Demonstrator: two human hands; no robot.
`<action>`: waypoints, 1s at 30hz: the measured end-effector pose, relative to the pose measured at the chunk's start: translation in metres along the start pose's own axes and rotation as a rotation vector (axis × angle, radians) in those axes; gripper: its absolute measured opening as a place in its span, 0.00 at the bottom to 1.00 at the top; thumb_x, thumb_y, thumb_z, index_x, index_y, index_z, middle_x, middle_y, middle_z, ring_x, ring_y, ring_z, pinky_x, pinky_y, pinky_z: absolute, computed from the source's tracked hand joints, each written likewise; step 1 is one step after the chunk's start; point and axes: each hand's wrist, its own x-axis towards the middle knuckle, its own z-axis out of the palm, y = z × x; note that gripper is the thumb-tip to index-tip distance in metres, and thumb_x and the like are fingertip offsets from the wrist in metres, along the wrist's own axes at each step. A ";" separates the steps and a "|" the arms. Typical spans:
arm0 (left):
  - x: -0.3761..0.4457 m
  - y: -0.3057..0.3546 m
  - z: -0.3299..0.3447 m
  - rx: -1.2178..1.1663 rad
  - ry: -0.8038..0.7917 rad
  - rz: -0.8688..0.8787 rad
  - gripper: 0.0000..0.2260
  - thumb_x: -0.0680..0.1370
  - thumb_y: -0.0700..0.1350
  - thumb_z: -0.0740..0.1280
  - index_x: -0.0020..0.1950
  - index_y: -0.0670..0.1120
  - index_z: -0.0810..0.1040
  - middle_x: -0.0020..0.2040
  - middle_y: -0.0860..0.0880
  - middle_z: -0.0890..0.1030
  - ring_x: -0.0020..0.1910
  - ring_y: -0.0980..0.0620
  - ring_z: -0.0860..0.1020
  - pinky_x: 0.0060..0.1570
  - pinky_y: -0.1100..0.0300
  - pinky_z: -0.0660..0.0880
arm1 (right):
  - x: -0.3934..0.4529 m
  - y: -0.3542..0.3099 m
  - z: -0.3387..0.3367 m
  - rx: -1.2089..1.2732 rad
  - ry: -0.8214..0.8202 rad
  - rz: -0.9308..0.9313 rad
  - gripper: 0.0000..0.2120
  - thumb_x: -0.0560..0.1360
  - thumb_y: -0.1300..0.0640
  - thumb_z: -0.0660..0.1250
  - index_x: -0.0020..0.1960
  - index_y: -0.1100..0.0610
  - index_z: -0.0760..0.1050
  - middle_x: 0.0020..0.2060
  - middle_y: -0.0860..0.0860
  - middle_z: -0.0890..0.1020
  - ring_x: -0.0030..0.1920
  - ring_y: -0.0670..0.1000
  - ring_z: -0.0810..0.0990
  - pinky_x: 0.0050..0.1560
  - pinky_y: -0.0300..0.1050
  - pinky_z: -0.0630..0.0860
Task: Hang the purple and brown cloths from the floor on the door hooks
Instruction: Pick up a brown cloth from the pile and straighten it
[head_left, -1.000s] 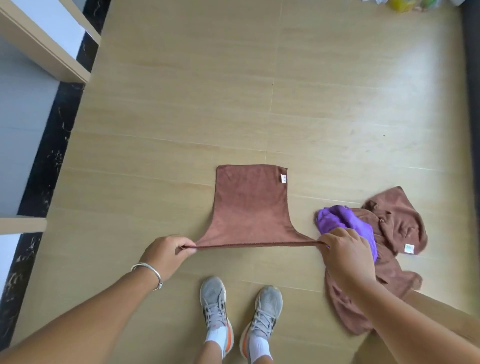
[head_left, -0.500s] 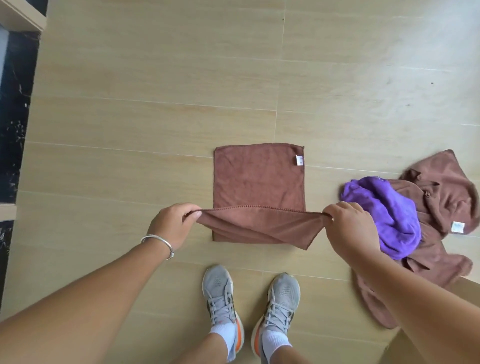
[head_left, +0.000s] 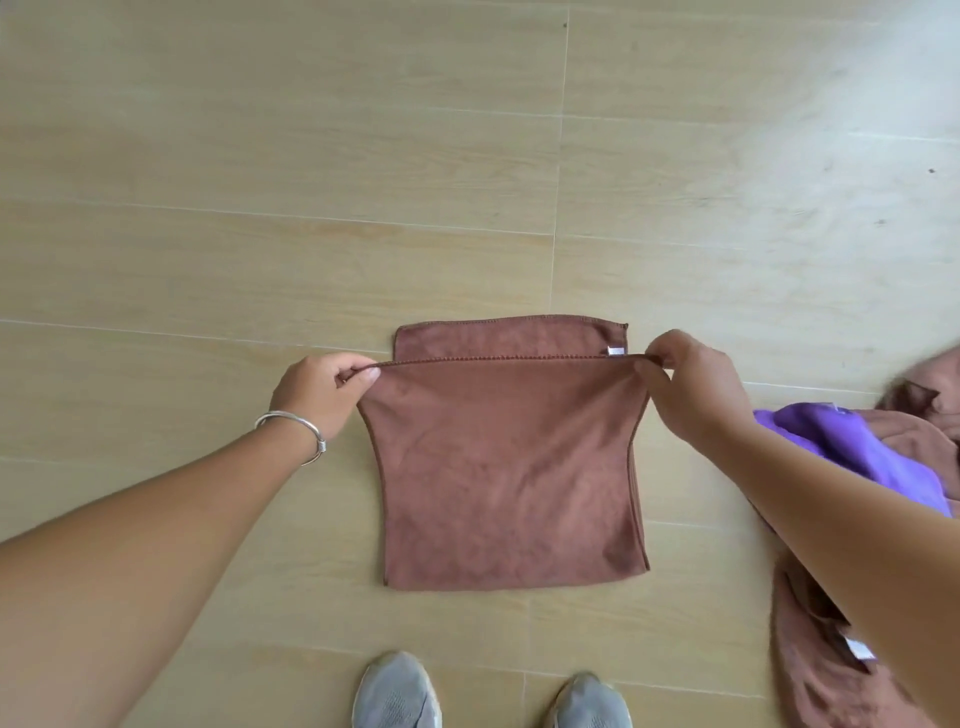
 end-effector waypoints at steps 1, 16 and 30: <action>0.013 -0.002 0.006 -0.006 -0.001 -0.008 0.03 0.75 0.50 0.70 0.43 0.58 0.82 0.36 0.57 0.81 0.38 0.53 0.78 0.40 0.59 0.73 | 0.012 0.002 0.007 0.052 0.005 0.023 0.03 0.76 0.54 0.64 0.47 0.53 0.74 0.42 0.51 0.81 0.44 0.54 0.78 0.42 0.47 0.73; 0.141 -0.022 0.074 0.076 -0.091 0.025 0.04 0.78 0.44 0.65 0.44 0.52 0.77 0.43 0.52 0.81 0.43 0.51 0.78 0.41 0.61 0.67 | 0.133 0.038 0.087 0.180 0.118 0.139 0.03 0.77 0.54 0.64 0.50 0.51 0.75 0.42 0.49 0.79 0.39 0.50 0.75 0.32 0.37 0.66; 0.204 0.014 0.073 0.349 0.152 0.043 0.04 0.79 0.47 0.62 0.47 0.52 0.76 0.51 0.48 0.82 0.44 0.46 0.75 0.42 0.57 0.68 | 0.176 0.010 0.075 0.035 0.177 0.189 0.08 0.78 0.59 0.57 0.56 0.58 0.70 0.52 0.59 0.77 0.47 0.56 0.71 0.45 0.47 0.68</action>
